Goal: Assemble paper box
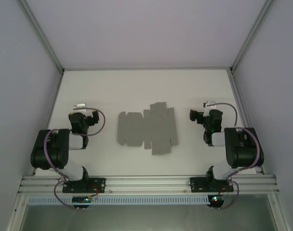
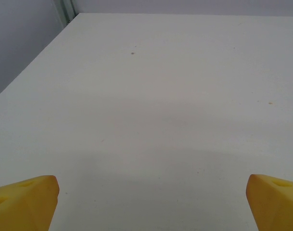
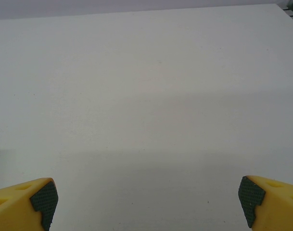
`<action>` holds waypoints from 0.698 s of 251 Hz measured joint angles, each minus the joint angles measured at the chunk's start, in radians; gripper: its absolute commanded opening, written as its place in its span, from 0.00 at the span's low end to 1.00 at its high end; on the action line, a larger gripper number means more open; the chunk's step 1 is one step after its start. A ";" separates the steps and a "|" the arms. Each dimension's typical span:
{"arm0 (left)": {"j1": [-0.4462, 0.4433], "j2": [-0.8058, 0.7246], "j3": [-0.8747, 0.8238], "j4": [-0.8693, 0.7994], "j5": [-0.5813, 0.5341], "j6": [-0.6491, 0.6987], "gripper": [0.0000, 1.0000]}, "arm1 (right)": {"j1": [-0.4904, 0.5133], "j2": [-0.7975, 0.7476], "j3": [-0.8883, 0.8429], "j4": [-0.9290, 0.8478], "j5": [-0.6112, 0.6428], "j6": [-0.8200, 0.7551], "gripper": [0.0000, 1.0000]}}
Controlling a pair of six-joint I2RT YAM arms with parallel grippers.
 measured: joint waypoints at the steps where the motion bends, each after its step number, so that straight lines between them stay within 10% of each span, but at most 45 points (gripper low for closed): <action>1: 0.000 0.000 0.000 -0.001 0.001 0.000 1.00 | 0.000 0.000 0.000 0.000 0.000 0.000 0.99; 71: 0.008 -0.025 0.068 -0.109 0.062 0.009 1.00 | -0.014 -0.020 0.003 -0.041 -0.011 0.001 0.99; 175: -0.051 -0.446 0.243 -0.695 0.173 -0.326 0.99 | 0.099 -0.345 0.347 -0.676 0.032 0.149 1.00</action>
